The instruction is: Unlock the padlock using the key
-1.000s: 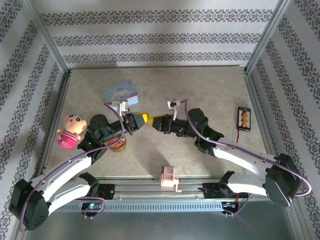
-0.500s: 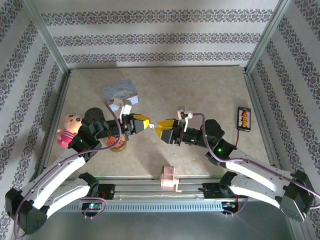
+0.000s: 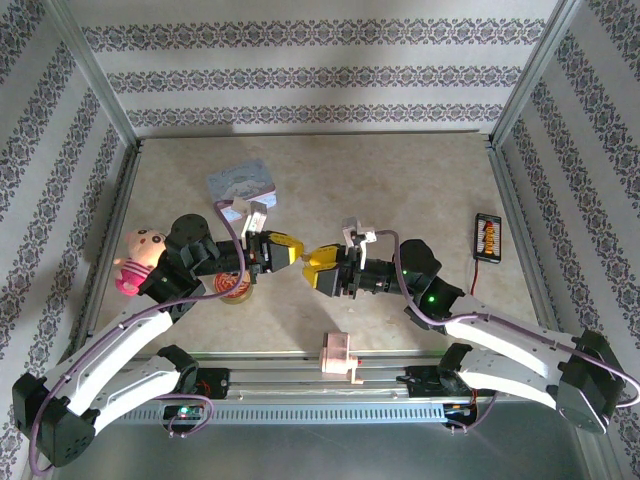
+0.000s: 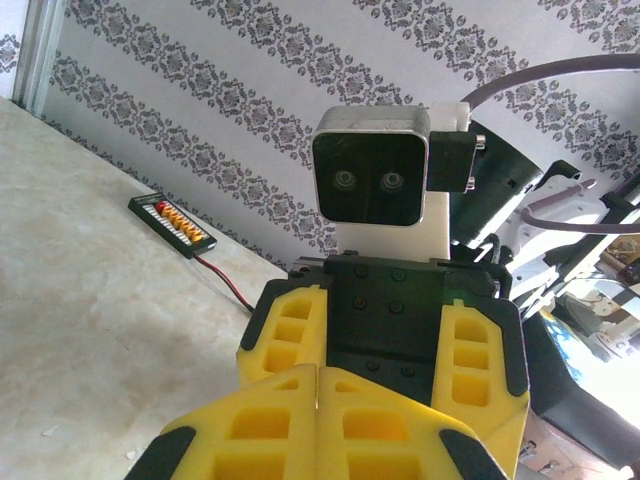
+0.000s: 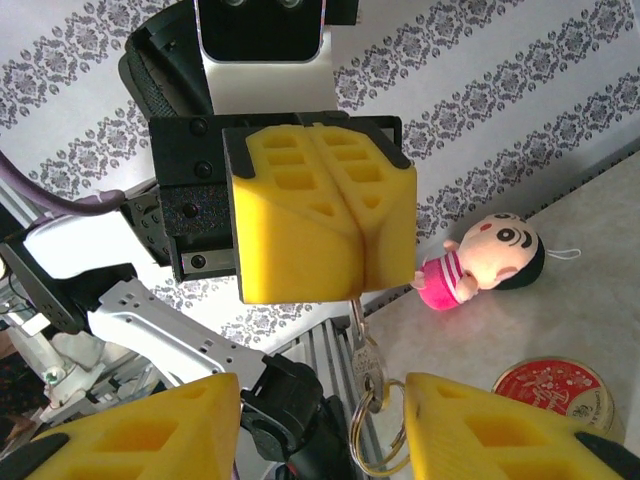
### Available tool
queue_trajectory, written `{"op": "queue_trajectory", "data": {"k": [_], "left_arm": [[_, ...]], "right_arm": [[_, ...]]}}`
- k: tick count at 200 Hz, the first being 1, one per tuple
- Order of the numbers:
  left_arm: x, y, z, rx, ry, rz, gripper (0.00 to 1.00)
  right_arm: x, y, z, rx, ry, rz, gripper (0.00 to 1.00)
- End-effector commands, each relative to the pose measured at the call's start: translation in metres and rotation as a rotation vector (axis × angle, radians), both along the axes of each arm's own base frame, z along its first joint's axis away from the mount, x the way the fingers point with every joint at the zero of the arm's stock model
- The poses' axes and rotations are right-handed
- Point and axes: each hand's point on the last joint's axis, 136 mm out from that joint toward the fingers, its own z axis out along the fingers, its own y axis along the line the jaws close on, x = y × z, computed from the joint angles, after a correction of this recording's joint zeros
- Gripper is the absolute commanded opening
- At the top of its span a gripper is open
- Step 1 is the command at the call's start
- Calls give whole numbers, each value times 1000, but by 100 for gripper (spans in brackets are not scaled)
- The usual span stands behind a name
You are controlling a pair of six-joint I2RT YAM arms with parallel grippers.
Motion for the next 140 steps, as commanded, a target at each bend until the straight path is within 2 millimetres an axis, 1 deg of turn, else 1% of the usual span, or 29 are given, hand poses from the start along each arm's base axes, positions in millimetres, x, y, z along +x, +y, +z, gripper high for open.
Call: {"op": "queue_trajectory", "data": {"k": [1, 21, 68, 140], "left_arm": [[-11, -1, 23, -48, -67, -44, 0], [-11, -1, 23, -50, -65, -47, 0], [-11, -1, 24, -57, -61, -46, 0], [-13, 0, 27, -66, -69, -46, 0]], "right_arm": [[-10, 2, 28, 65, -89, 41, 45], [-10, 5, 28, 63, -89, 49, 40], [-9, 8, 27, 57, -85, 57, 36], [-8, 2, 25, 57, -86, 27, 31]]}}
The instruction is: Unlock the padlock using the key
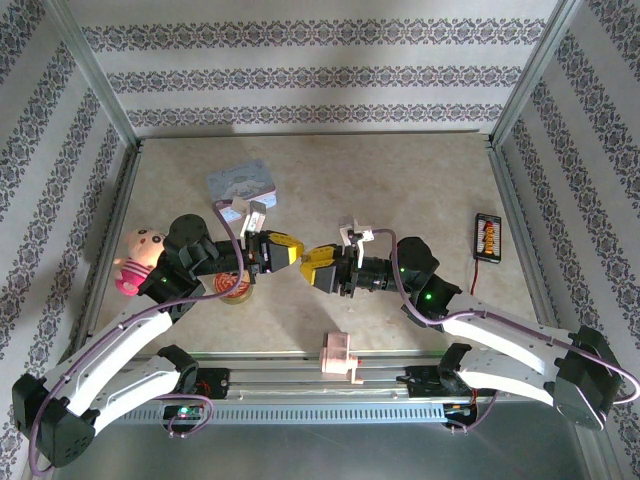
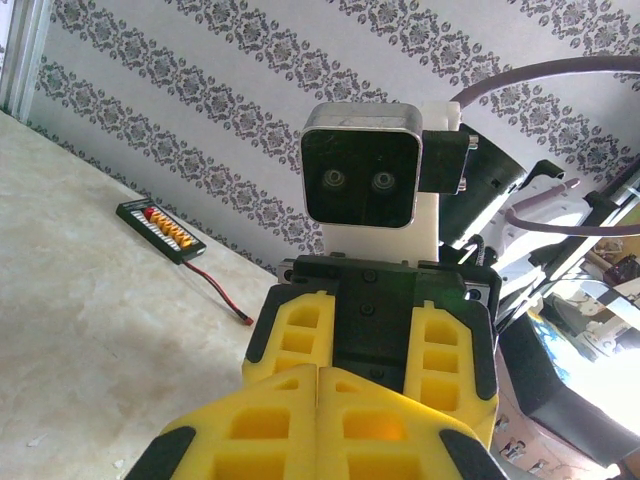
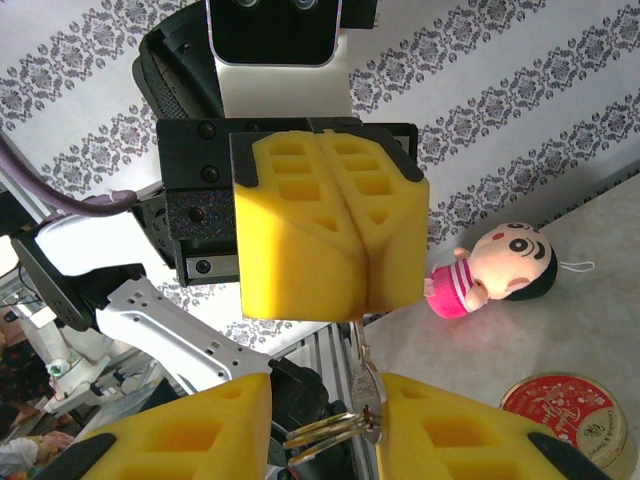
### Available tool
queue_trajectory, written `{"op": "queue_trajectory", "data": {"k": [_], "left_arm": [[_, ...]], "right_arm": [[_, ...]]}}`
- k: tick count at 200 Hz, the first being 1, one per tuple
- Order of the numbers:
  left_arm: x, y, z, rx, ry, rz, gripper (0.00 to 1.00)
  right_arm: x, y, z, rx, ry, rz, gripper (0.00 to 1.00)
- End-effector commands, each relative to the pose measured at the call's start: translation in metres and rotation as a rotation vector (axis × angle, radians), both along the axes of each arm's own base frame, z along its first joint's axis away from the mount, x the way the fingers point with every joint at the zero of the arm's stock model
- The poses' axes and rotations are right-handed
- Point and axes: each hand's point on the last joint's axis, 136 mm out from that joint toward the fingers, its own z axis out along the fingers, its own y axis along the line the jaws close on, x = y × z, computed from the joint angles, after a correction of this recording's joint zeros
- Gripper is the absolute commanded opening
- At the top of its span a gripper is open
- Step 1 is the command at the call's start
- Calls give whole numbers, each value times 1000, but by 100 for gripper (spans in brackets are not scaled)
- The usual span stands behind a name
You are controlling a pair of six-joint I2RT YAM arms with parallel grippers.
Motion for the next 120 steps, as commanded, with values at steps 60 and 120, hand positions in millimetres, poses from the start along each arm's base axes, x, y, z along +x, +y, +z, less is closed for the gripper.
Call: {"op": "queue_trajectory", "data": {"k": [60, 120], "left_arm": [[-11, 1, 23, -52, -65, -32, 0], [-13, 3, 28, -55, -79, -30, 0]], "right_arm": [[-5, -7, 18, 47, -62, -19, 21], [6, -14, 11, 34, -32, -85, 41]]}}
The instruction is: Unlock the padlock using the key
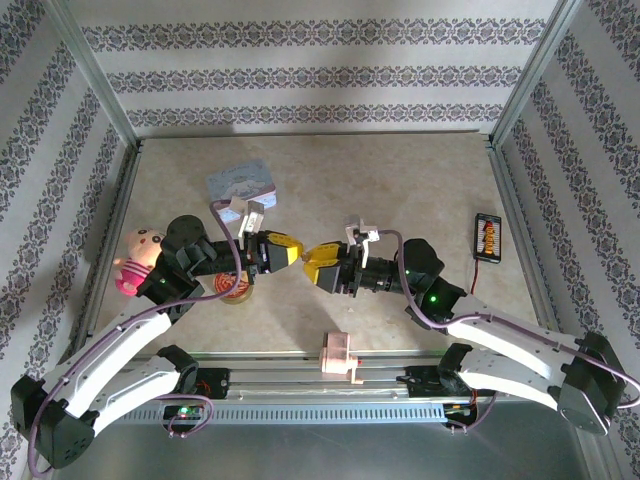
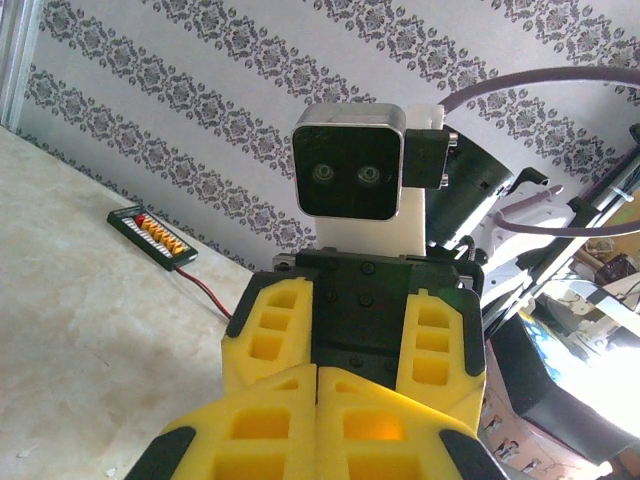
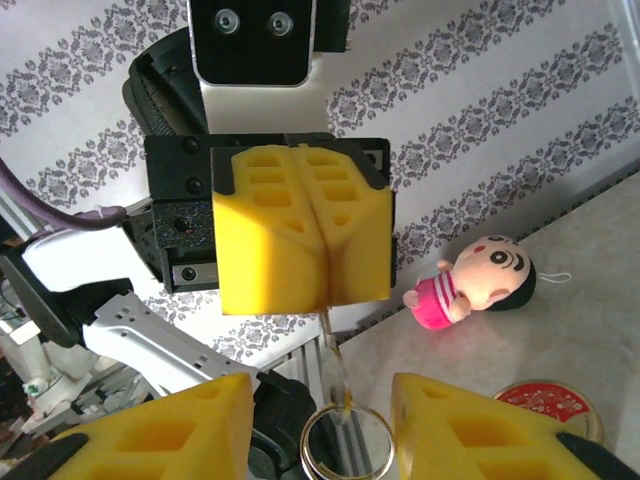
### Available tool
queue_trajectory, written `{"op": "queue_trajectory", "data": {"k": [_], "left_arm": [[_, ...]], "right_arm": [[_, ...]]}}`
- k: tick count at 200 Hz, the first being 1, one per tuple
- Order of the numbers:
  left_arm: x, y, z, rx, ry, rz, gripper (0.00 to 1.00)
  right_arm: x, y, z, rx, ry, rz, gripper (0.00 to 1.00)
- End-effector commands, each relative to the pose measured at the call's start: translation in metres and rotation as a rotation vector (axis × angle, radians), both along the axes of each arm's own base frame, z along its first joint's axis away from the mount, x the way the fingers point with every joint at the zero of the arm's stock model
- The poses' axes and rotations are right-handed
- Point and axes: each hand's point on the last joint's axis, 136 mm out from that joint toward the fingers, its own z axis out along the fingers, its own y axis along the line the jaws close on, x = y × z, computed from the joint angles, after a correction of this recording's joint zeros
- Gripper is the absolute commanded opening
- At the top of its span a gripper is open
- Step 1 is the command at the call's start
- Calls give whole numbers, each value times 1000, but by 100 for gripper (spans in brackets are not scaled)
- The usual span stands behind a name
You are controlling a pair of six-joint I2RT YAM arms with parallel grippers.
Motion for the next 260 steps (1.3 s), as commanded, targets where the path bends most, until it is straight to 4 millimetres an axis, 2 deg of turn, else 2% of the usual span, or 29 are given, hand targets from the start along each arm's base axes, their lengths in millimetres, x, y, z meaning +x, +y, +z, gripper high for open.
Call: {"op": "queue_trajectory", "data": {"k": [1, 41, 63, 89, 122, 158, 241, 260], "left_arm": [[-9, 2, 23, -40, -66, -19, 0], [-8, 1, 21, -34, -63, -20, 0], [-7, 0, 20, -28, -60, -20, 0], [-9, 0, 21, -27, -61, -28, 0], [-10, 1, 21, -22, -65, -25, 0], [-10, 3, 22, -25, -69, -14, 0], [-10, 3, 24, -32, -72, -13, 0], [-9, 3, 25, -32, -75, -8, 0]], "right_arm": [[2, -6, 7, 23, -25, -28, 41], [-7, -3, 22, 41, -50, 29, 45], [-11, 2, 25, 40, -57, 60, 49], [-11, 6, 27, 37, -59, 70, 50], [-9, 10, 28, 34, -60, 77, 42], [-9, 9, 25, 31, -56, 72, 41], [-7, 6, 21, 24, -52, 47, 25], [-7, 5, 20, 25, -52, 44, 24]]}}
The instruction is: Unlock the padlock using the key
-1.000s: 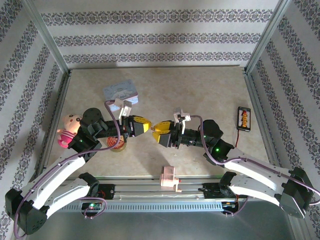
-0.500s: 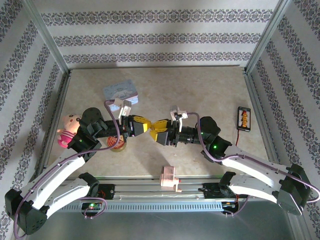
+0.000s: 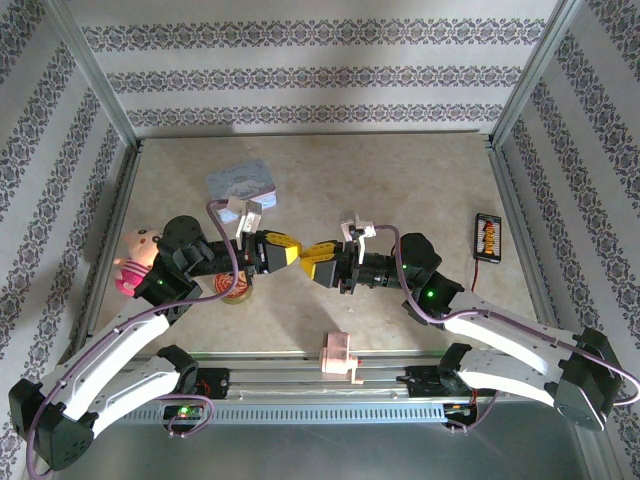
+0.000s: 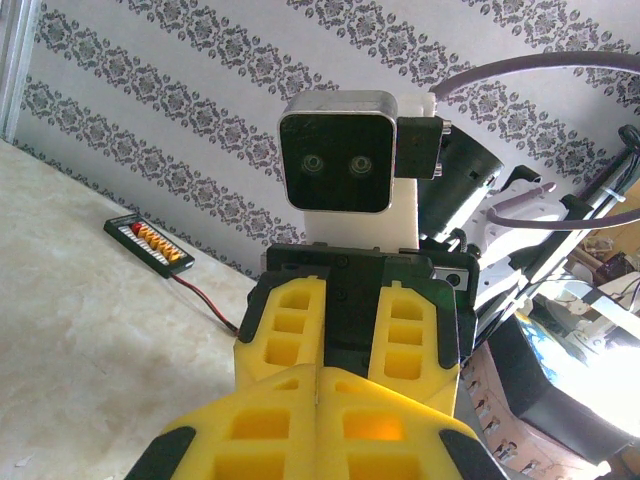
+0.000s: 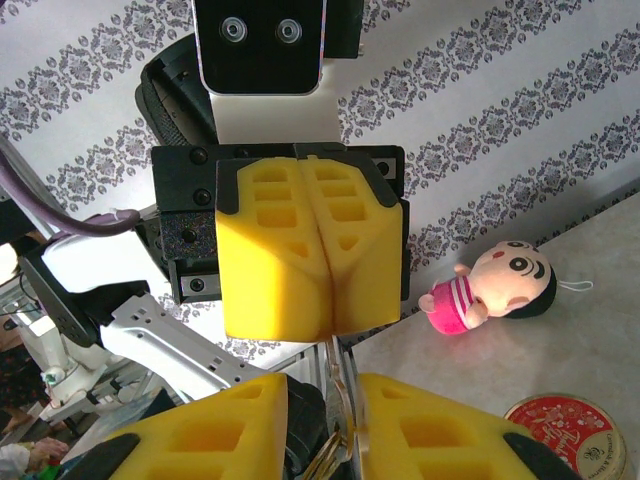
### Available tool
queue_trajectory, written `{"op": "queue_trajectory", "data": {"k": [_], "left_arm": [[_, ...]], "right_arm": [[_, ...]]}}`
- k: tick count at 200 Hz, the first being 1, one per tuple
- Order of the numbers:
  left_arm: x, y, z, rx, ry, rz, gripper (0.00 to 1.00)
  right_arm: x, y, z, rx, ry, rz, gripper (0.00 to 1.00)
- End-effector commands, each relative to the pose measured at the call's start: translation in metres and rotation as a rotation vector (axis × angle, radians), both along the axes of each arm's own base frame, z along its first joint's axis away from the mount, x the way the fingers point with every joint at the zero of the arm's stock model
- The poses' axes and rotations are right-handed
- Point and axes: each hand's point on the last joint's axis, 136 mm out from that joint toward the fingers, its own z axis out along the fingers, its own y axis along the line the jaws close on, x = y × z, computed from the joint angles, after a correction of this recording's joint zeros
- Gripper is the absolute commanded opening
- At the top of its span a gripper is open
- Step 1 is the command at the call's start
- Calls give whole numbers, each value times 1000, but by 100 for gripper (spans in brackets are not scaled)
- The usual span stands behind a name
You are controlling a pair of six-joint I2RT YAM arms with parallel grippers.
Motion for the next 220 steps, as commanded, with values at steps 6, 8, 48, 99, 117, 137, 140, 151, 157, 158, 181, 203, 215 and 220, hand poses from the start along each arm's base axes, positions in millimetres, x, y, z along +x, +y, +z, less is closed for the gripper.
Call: {"op": "queue_trajectory", "data": {"k": [6, 8, 48, 99, 117, 137, 140, 151, 157, 158, 181, 203, 215, 220], "left_arm": [[-5, 1, 18, -24, -60, -3, 0], [-5, 2, 18, -25, -60, -2, 0], [-4, 1, 19, -27, -62, 0, 0], [-4, 0, 21, -37, -58, -8, 0], [-4, 0, 21, -41, -55, -10, 0], [-3, 0, 20, -40, -52, -7, 0], [-3, 0, 20, -40, -51, -7, 0], [-2, 0, 19, -39, -50, -1, 0], [-1, 0, 19, -40, -48, 4, 0], [-1, 0, 19, -40, -47, 4, 0], [4, 2, 17, -43, -36, 39, 18], [10, 6, 18, -53, -26, 95, 58], [17, 11, 17, -53, -11, 150, 76], [20, 13, 17, -52, -5, 175, 81]], "right_arm": [[-5, -4, 9, 23, -41, -3, 24], [-4, -4, 8, 22, -40, -5, 24], [-5, -8, 7, 25, -38, -16, 24], [-5, -10, 7, 28, -39, -20, 14], [-4, -10, 6, 26, -34, -22, 12], [-4, -9, 7, 28, -32, -17, 8], [-4, -8, 7, 28, -32, -17, 7], [-4, -8, 7, 29, -32, -15, 5], [-4, -8, 7, 28, -31, -13, 3], [-4, -8, 7, 29, -32, -13, 3], [-2, -9, 6, 28, -25, -31, 0], [5, -12, -1, 12, -9, -74, 0], [10, -14, -7, -6, 9, -108, 0], [12, -15, -10, -16, 18, -123, 0]]}}
